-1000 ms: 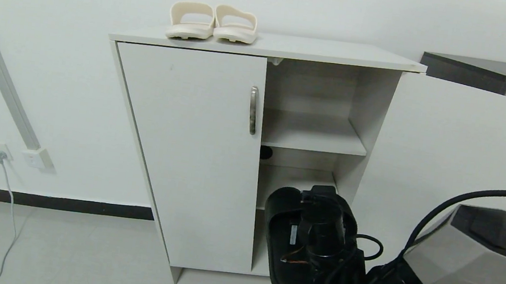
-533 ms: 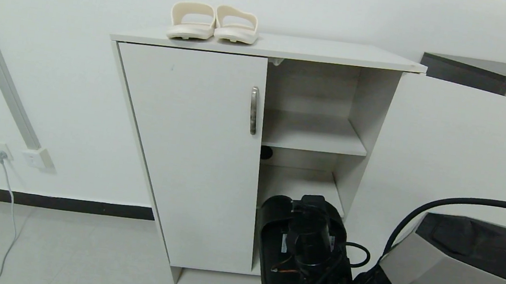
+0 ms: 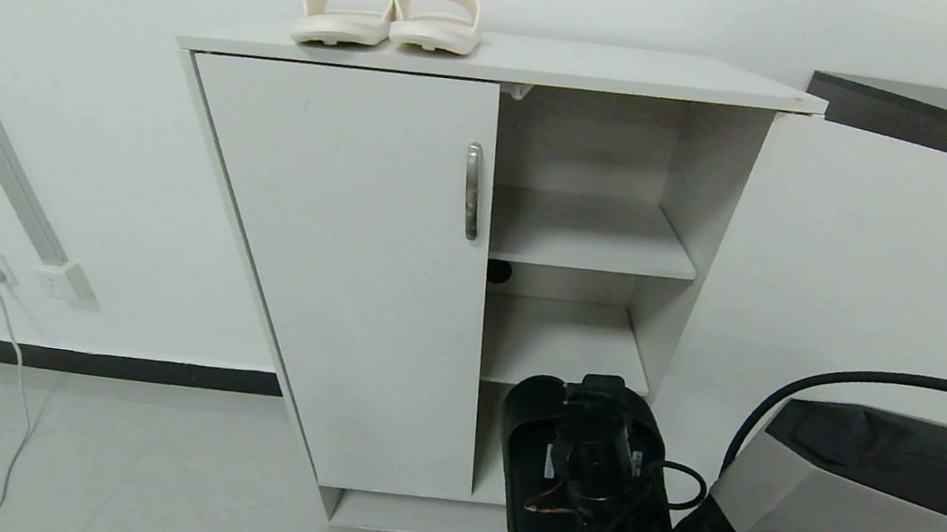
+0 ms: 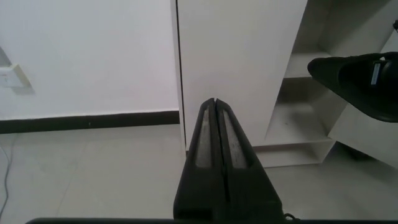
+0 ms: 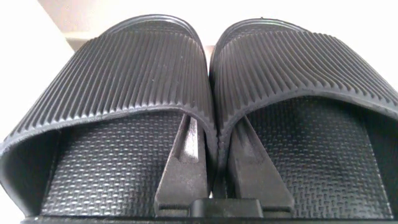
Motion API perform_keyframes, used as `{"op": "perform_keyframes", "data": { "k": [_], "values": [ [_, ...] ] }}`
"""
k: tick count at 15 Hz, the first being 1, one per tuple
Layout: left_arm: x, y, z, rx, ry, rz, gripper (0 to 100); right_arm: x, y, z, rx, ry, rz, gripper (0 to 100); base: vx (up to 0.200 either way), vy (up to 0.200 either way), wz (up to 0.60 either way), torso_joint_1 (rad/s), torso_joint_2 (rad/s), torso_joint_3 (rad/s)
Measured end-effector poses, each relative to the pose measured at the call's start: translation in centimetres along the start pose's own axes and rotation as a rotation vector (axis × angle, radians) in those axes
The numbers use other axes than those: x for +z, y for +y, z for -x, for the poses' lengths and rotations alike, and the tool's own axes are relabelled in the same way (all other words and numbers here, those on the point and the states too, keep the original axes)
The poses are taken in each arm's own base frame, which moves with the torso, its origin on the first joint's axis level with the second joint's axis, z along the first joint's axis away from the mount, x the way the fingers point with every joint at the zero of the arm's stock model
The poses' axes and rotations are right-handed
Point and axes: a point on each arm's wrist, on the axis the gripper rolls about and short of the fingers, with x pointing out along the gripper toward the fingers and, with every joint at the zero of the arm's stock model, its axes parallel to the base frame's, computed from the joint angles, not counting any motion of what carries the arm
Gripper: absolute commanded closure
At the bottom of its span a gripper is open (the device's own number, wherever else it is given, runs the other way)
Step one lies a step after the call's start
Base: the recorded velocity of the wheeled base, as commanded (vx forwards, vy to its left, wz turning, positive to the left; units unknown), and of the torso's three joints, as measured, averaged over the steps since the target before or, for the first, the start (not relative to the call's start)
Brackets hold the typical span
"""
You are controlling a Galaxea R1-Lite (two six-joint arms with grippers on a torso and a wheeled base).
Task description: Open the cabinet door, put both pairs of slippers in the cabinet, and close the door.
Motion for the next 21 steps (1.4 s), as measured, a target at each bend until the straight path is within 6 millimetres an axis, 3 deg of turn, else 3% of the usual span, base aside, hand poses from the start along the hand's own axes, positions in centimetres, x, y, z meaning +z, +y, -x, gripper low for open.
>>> {"op": "perform_keyframes", "data": {
  "k": [7, 12, 21],
  "values": [
    [0.0, 0.0, 0.0, 0.001, 0.000, 0.001, 100, 0.0, -0.2, 0.1, -0.002, -0.005, -0.002, 100, 0.000, 0.000, 0.00, 0.005, 0.00, -0.186],
    [0.0, 0.0, 0.0, 0.002, 0.001, 0.001, 100, 0.7, -0.1, -0.4, 0.023, -0.155, -0.061, 100, 0.000, 0.000, 0.00, 0.001, 0.00, -0.013],
    [0.0, 0.0, 0.0, 0.001, 0.001, 0.001, 100, -0.8, -1.1, -1.8, -0.008, -0.181, -0.019, 100, 0.000, 0.000, 0.00, 0.000, 0.00, 0.000]
  ]
}}
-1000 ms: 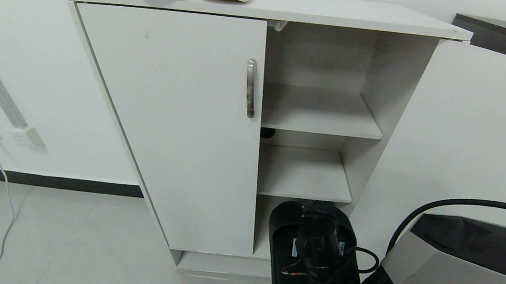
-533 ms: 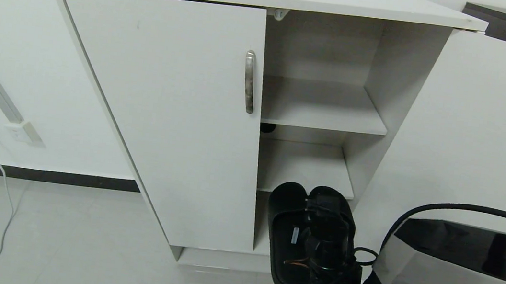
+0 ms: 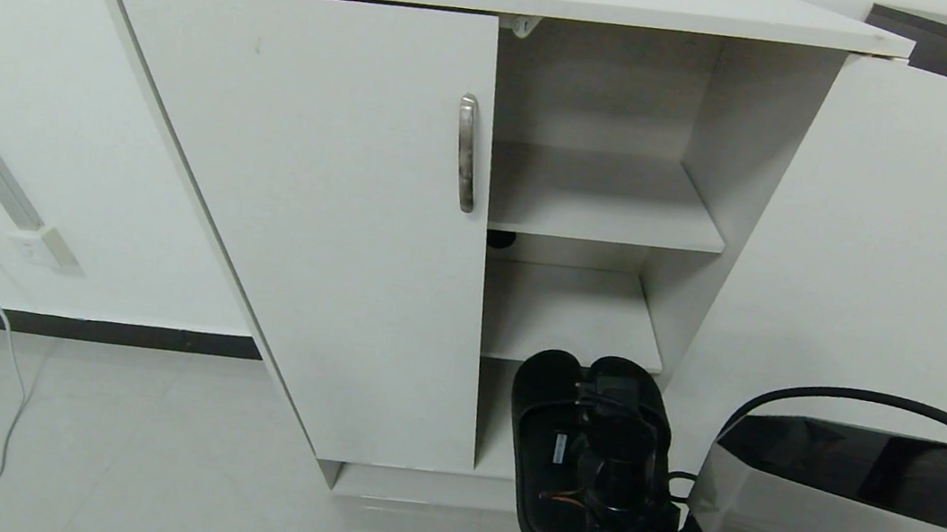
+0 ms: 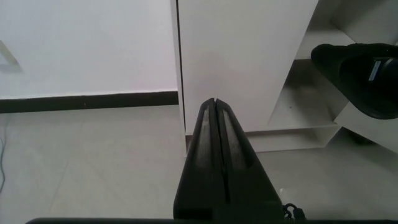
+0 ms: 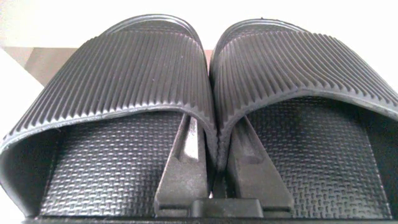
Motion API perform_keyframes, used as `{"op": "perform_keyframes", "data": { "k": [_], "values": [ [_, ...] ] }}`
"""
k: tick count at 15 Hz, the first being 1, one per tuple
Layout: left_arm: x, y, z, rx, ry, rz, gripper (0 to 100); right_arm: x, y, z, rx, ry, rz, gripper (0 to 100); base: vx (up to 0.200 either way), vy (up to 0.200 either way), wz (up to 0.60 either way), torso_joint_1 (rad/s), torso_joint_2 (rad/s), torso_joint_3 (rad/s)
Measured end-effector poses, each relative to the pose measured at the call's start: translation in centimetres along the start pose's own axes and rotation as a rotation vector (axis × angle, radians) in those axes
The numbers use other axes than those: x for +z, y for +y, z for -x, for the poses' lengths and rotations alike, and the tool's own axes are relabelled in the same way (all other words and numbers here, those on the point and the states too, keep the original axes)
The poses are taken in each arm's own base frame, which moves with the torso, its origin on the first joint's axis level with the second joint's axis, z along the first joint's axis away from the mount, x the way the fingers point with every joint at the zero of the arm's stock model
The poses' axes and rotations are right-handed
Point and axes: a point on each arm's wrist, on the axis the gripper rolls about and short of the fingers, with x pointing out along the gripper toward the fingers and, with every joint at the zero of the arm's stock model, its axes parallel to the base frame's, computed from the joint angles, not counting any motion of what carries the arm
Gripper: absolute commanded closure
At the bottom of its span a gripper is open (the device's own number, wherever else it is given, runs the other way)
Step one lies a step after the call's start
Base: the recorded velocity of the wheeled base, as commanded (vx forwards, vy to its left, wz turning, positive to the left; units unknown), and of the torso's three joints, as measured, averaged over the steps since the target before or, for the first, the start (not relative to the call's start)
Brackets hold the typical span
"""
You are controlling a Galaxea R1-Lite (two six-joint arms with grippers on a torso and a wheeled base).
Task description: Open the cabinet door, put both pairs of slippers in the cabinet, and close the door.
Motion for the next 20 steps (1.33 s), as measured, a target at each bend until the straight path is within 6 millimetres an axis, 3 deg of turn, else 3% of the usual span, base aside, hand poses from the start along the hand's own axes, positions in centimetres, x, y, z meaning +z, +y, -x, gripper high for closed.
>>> {"op": "perform_keyframes", "data": {
  "k": [8, 13, 20],
  "values": [
    [0.0, 0.0, 0.0, 0.000, 0.000, -0.001, 100, 0.2, 0.1, -0.3, 0.001, -0.007, -0.007, 100, 0.200, 0.000, 0.00, 0.005, 0.00, -0.001],
    [0.0, 0.0, 0.0, 0.000, 0.000, 0.000, 100, 1.0, 0.6, -1.1, 0.024, -0.024, -0.002, 100, 0.000, 0.000, 0.00, 0.000, 0.00, 0.000],
    [0.0, 0.0, 0.0, 0.001, -0.001, 0.002, 100, 2.8, 1.4, -5.4, -0.024, 0.005, -0.012, 100, 0.000, 0.000, 0.00, 0.000, 0.00, 0.000]
  ]
}}
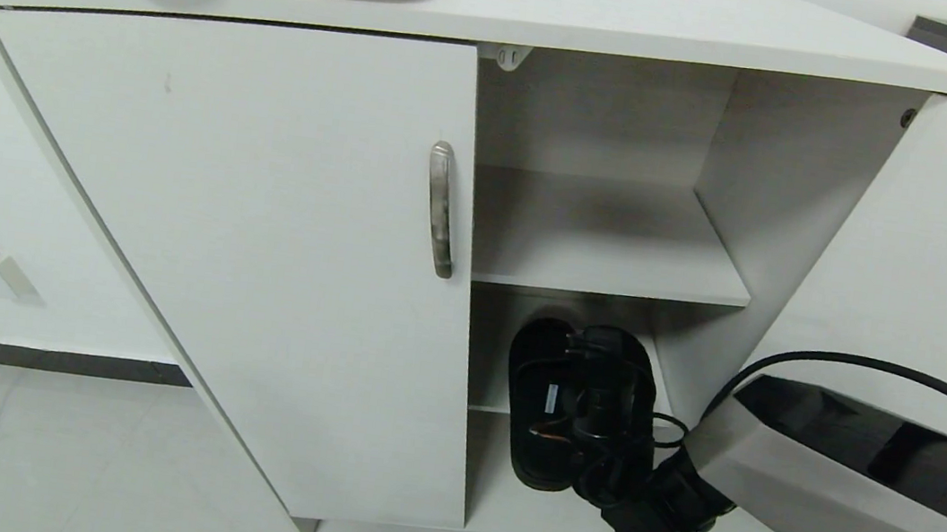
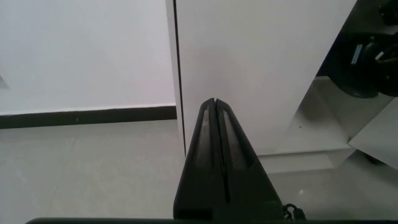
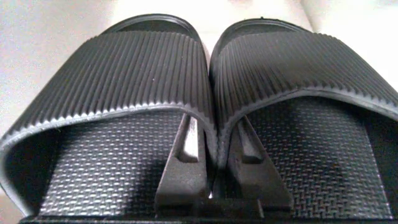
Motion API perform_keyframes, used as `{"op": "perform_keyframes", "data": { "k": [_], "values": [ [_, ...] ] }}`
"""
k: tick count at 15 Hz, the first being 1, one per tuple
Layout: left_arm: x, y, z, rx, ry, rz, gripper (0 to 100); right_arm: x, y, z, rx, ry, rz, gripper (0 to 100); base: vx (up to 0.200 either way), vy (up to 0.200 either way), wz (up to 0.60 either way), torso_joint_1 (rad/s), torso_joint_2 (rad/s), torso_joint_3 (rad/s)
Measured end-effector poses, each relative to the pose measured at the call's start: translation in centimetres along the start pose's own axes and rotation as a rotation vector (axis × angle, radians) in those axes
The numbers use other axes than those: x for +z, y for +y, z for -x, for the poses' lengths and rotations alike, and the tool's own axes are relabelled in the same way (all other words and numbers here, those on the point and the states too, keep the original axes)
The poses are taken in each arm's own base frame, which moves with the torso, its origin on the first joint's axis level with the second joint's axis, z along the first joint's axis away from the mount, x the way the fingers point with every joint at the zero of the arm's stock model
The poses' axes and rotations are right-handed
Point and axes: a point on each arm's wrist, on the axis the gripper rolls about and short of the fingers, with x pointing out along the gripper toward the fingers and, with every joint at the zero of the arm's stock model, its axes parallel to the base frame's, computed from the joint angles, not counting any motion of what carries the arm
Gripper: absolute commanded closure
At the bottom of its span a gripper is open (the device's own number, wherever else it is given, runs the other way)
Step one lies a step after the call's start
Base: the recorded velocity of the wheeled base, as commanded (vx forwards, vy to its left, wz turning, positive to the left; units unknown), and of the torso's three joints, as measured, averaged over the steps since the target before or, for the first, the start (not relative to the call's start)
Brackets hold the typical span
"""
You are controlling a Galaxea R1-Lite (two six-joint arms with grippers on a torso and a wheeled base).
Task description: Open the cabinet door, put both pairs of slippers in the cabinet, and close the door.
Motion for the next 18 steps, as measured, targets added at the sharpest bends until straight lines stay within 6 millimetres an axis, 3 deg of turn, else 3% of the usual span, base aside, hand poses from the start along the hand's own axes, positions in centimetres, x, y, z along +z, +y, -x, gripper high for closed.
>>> {"op": "perform_keyframes", "data": {
  "k": [7, 16, 17, 18],
  "values": [
    [0.0, 0.0, 0.0, 0.000, 0.000, 0.000, 100, 1.5, 0.1, -6.8, -0.045, -0.003, -0.018, 100, 0.000, 0.000, 0.00, 0.000, 0.00, 0.000],
    [0.0, 0.0, 0.0, 0.001, 0.000, 0.000, 100, 1.1, 0.0, -9.0, -0.052, -0.008, -0.027, 100, 0.000, 0.000, 0.00, 0.000, 0.00, 0.000],
    [0.0, 0.0, 0.0, 0.001, 0.000, 0.000, 100, 1.0, 0.0, -9.0, -0.052, -0.006, -0.026, 0, 0.000, 0.000, 0.00, 0.000, 0.00, 0.000],
    [0.0, 0.0, 0.0, 0.000, 0.000, 0.000, 100, 0.8, 0.1, -9.0, -0.052, -0.003, -0.023, 0, 0.000, 0.000, 0.00, 0.000, 0.00, 0.000]
  ]
}}
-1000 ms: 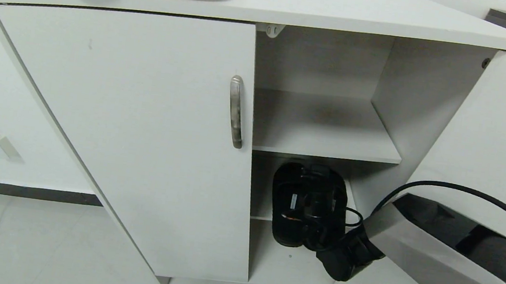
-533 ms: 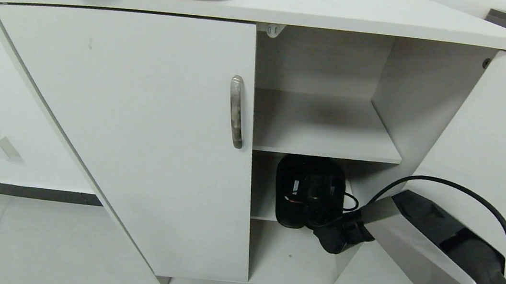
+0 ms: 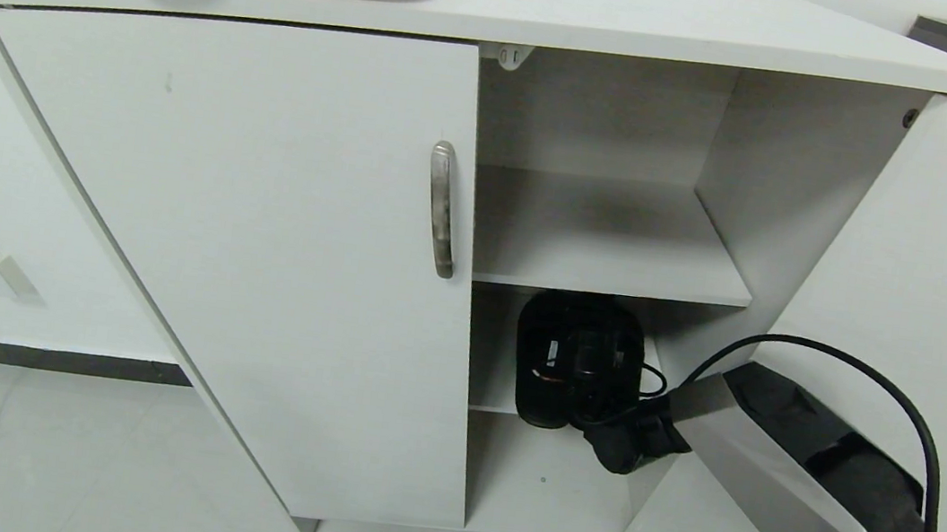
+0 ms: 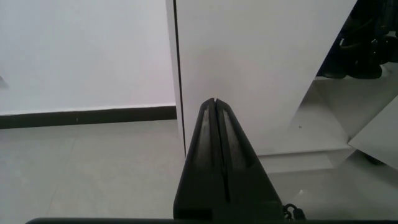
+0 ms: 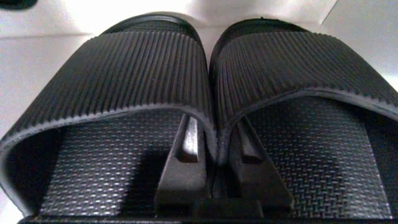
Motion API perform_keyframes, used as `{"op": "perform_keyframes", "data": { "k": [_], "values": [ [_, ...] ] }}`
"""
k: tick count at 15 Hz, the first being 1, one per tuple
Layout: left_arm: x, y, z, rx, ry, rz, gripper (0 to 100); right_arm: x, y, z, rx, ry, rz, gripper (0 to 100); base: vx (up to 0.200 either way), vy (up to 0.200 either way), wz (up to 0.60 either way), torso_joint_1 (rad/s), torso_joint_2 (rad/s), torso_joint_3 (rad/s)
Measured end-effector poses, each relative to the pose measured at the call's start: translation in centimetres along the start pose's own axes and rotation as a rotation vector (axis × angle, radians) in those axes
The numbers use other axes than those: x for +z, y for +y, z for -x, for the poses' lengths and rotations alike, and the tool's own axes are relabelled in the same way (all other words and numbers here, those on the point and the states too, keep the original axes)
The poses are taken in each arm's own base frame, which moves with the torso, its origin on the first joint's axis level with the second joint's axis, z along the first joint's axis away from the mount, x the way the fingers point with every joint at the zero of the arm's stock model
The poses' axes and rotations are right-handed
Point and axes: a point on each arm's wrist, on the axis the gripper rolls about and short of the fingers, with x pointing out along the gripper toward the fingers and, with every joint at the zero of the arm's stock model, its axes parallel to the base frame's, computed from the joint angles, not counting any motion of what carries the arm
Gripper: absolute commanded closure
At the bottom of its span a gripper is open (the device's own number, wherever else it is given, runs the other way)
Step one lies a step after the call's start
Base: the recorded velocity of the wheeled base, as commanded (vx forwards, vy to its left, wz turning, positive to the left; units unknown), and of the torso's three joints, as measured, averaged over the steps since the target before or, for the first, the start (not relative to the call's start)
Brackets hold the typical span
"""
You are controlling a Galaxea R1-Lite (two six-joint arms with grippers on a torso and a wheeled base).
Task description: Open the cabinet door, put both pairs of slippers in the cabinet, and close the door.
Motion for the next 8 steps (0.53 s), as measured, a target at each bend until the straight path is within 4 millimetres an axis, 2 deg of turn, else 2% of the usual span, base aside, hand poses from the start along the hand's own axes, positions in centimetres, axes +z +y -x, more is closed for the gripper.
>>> {"op": "perform_keyframes", "data": {
  "k": [4, 8],
  "values": [
    [0.0, 0.0, 0.0, 0.000, 0.000, 0.000, 100, -0.9, -0.2, 0.3, -0.002, 0.022, 0.015, 0, 0.000, 0.000, 0.00, 0.000, 0.00, 0.000],
    [0.0, 0.0, 0.0, 0.000, 0.000, 0.000, 100, -0.7, -0.5, 1.9, 0.011, 0.020, 0.015, 0, 0.000, 0.000, 0.00, 0.000, 0.00, 0.000]
  ]
}}
